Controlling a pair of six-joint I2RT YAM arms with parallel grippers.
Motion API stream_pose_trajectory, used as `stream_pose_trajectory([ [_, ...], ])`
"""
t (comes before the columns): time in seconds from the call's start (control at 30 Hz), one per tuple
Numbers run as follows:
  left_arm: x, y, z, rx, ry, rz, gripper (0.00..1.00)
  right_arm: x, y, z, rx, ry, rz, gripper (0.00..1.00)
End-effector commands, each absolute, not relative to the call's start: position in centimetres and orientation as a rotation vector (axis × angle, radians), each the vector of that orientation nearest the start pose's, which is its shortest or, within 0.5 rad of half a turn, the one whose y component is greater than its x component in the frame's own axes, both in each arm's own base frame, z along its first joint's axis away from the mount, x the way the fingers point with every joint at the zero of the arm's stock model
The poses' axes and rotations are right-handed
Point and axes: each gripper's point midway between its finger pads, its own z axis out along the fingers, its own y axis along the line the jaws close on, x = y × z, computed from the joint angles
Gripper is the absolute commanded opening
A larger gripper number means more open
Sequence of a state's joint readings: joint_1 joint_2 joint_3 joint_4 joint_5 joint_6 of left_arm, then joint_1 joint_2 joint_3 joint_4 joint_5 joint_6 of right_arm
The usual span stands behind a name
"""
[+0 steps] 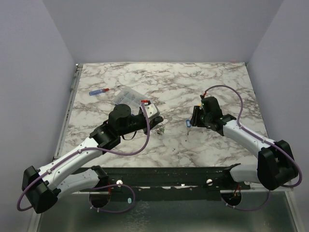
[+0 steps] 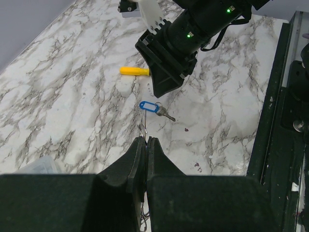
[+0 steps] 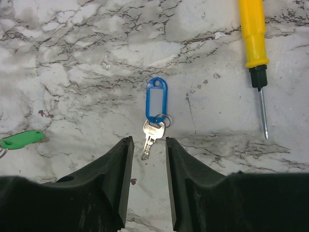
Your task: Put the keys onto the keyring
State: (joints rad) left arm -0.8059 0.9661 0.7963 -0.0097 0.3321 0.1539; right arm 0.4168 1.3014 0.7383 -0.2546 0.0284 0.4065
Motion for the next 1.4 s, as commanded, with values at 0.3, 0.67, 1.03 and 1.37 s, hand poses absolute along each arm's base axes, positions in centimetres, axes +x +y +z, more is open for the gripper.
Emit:
stream_pose_trajectory([
  [0.3, 20.3, -29.1, 28.0, 1.039, 1.413, -0.787, 0.00, 29.6, 15.3, 7.7, -0.037, 2.420, 0.408, 0.41],
  [0.67, 20.5, -29.0, 27.8, 1.038, 1.420, -0.777, 0.00, 30.5, 15.2, 7.9, -0.060, 2.416, 0.374, 0.41],
  [1.03, 20.6, -29.0, 27.7, 1.038, 1.424, -0.772, 0.00, 30.5, 14.6, 7.9, -0.060, 2.392, 0.347, 0.38],
  [1.37, 20.6, -28.9, 27.7, 1.035, 1.423, -0.769, 0.00, 30.9, 14.8, 5.5, -0.039, 2.456, 0.323, 0.48],
])
